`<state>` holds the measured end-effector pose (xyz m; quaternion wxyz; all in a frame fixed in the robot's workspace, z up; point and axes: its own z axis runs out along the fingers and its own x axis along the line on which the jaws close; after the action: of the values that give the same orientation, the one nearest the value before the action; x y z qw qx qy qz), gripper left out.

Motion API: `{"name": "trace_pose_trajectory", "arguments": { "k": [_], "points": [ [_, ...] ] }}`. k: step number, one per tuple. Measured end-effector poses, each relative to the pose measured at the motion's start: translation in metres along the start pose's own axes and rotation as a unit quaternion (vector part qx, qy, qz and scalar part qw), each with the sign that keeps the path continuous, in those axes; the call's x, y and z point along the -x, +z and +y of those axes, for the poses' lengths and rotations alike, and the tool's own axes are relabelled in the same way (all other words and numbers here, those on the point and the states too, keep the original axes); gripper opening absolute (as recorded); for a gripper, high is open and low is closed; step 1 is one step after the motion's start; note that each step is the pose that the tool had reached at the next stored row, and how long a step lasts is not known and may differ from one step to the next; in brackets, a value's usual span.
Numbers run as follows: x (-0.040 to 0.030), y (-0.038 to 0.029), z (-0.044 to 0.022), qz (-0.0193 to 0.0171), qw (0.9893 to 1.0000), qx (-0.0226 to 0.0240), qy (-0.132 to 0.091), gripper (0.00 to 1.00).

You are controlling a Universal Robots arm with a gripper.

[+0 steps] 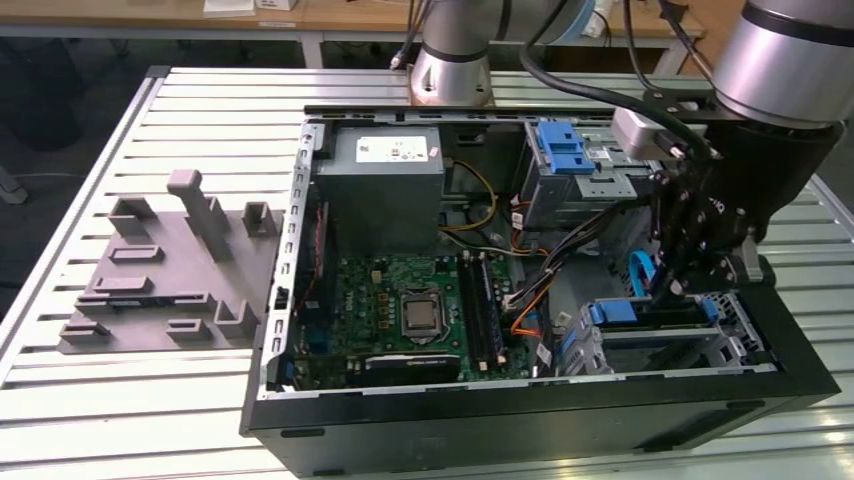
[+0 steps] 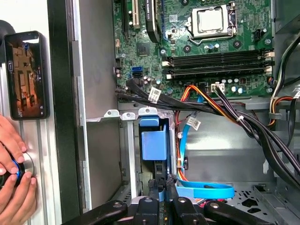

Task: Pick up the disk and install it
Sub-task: 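Insert the second disk wire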

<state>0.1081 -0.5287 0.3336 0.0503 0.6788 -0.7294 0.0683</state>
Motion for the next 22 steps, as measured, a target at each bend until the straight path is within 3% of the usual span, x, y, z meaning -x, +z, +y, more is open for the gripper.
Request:
{"name": "trace_pose_trajectory", "arguments": {
  "k": [22],
  "points": [
    [-0.0048,0.0037,-0.0002,-0.0027,1.0,0.0002,0.0,0.19]
  ]
}}
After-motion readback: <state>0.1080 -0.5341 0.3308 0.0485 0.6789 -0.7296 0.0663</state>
